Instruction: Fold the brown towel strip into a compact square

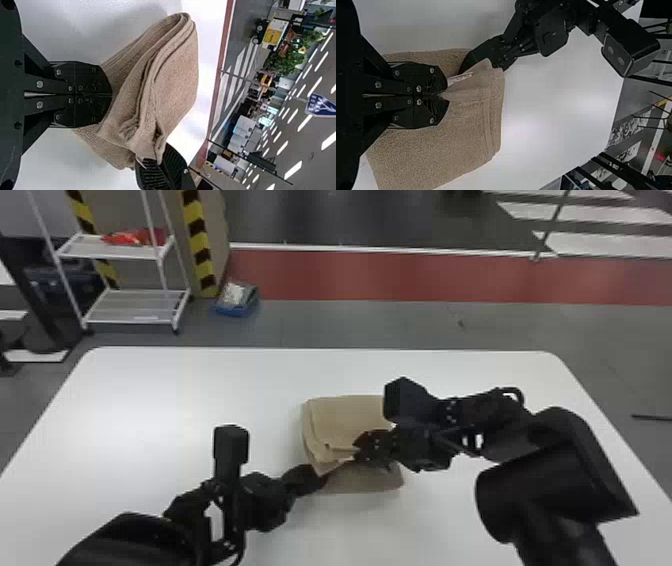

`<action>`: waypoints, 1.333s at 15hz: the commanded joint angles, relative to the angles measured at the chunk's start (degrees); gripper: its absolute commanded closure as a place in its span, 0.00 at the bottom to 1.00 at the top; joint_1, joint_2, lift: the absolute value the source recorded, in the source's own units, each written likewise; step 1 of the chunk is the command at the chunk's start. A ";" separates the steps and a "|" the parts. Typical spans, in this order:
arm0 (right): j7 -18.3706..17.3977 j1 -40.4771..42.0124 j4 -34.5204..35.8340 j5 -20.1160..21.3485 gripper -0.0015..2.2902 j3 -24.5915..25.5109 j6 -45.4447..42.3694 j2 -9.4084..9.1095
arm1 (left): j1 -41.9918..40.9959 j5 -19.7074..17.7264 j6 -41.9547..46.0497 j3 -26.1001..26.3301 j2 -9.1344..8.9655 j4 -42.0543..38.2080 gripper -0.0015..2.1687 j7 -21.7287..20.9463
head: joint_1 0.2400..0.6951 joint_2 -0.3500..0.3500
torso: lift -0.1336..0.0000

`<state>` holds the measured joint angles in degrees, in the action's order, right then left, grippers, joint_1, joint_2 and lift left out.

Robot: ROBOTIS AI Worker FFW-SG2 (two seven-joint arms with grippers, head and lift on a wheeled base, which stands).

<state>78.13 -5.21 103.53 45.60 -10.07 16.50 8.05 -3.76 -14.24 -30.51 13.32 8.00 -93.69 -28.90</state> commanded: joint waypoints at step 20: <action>0.19 -2.17 -4.21 -23.63 0.88 15.43 8.43 0.74 | 1.38 0.00 0.32 0.30 -0.18 1.76 0.98 0.25 | 1.00 0.32 | 0.14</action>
<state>78.14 -7.48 100.71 24.56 3.67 24.67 8.55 -2.37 -14.24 -30.23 13.58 7.80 -92.00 -28.65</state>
